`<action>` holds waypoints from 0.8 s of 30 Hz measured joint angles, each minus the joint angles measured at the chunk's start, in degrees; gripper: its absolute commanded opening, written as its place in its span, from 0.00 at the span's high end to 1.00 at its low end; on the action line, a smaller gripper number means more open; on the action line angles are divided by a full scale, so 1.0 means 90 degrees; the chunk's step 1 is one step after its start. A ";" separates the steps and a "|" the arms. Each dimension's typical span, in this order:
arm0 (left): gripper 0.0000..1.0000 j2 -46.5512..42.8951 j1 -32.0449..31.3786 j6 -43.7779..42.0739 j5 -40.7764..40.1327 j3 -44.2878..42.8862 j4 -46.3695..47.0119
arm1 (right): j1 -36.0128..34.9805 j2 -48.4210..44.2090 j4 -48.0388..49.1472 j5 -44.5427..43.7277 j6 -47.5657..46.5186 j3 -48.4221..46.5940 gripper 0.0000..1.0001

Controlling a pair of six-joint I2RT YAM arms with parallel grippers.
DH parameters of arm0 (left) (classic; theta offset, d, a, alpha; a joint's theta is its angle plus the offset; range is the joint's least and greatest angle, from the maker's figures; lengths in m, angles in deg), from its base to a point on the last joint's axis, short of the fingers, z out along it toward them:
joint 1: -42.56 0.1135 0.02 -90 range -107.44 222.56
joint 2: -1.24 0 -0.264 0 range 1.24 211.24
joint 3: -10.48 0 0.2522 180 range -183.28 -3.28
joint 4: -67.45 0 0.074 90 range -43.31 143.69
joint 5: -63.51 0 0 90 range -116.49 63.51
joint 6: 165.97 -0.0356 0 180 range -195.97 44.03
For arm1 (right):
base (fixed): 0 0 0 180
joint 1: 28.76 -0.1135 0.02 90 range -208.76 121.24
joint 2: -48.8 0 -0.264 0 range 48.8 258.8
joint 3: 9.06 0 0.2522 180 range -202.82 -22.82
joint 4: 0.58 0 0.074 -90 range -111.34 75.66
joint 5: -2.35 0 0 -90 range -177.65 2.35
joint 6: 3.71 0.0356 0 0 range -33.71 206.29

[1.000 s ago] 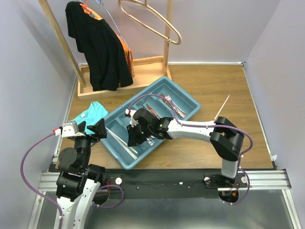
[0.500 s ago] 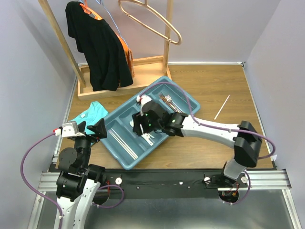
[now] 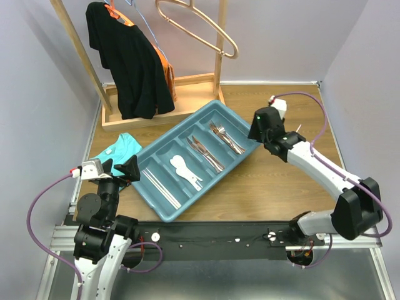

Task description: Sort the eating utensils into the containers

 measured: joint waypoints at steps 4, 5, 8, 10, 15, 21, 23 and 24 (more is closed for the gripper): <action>0.01 0.0000 0.0000 0.0000 0.0000 -0.0002 0.0000 | 0.0862 -0.0245 0.0046 -0.0126 -0.0022 0.0444 0.32; 0.01 0.0000 0.0000 0.0000 0.0002 -0.0002 0.0000 | 0.1156 -0.0265 0.0090 -0.0104 -0.0022 0.0597 0.32; 0.01 0.0000 0.0000 0.0000 0.0000 0.0000 0.0000 | 0.1836 -0.0238 0.0206 -0.0022 -0.0022 0.0918 0.34; 0.01 0.0000 0.0000 0.0000 0.0000 0.0000 -0.0002 | 0.2222 -0.0143 0.0313 0.0107 -0.0019 0.1088 0.39; 0.01 0.0000 0.0000 0.0000 0.0000 0.0000 0.0000 | 0.2730 0.0461 0.0607 0.0529 -0.0017 0.1192 0.44; 0.01 0.0000 0.0000 0.0000 0.0000 0.0000 0.0000 | 0.3002 0.1086 0.0852 0.0855 -0.0015 0.1243 0.49; 0.01 0.0000 0.0000 0.0000 0.0000 0.0000 0.0000 | 0.3084 0.1219 0.0928 0.0933 -0.0002 0.1243 0.51; 0.01 0.0000 0.0000 0.0000 0.0000 -0.0002 -0.0002 | 0.3133 0.1287 0.0964 0.0969 0.0002 0.1243 0.54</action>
